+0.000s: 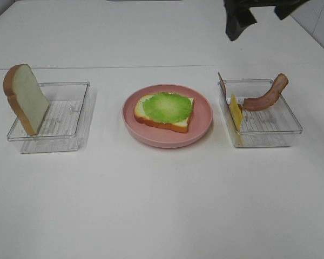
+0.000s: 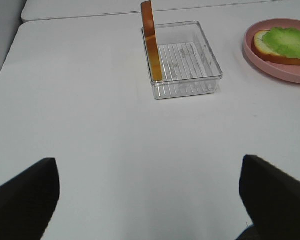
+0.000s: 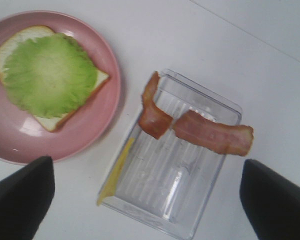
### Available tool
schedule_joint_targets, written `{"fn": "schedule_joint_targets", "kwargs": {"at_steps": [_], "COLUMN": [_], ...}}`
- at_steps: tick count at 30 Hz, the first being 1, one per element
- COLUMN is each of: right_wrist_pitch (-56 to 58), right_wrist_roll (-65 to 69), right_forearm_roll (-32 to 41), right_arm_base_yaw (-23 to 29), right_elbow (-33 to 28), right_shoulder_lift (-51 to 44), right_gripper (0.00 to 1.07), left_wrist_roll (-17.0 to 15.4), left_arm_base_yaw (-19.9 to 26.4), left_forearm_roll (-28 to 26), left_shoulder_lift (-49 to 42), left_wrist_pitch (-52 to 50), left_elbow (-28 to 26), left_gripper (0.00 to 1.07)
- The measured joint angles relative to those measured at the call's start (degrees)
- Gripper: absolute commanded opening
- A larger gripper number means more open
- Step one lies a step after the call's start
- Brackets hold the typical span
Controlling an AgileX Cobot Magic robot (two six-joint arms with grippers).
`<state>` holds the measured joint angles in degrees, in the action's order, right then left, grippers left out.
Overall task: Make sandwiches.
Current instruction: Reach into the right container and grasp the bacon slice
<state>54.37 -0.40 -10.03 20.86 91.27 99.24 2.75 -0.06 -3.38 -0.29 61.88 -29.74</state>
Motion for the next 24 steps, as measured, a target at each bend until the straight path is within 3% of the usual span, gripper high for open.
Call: {"fn": "schedule_joint_targets", "kwargs": {"at_steps": [2,8,12,24], "right_wrist_pitch": [0.29,0.29,-0.29,-2.01], "right_wrist_roll": [0.40,0.06,-0.40,-4.41], "right_forearm_roll": [1.43,3.09,6.42,12.66], "right_arm_base_yaw": [-5.73,-10.08,-16.27,-22.80], "right_elbow": [0.00,0.00,0.00,0.00], "right_shoulder_lift": [0.00,0.00,0.00,1.49], "right_gripper": [0.98,0.98,0.98,0.98], "left_wrist_roll": [0.00,0.00,0.00,0.00], "left_arm_base_yaw": [0.00,0.00,0.00,0.00], "left_forearm_roll": [0.00,0.00,0.00,0.00], "left_shoulder_lift": [0.00,0.00,0.00,0.00], "left_wrist_pitch": [0.00,0.00,0.00,0.00], "left_elbow": [0.00,0.00,0.00,0.00], "left_gripper": [0.89,0.89,0.89,0.89]}}
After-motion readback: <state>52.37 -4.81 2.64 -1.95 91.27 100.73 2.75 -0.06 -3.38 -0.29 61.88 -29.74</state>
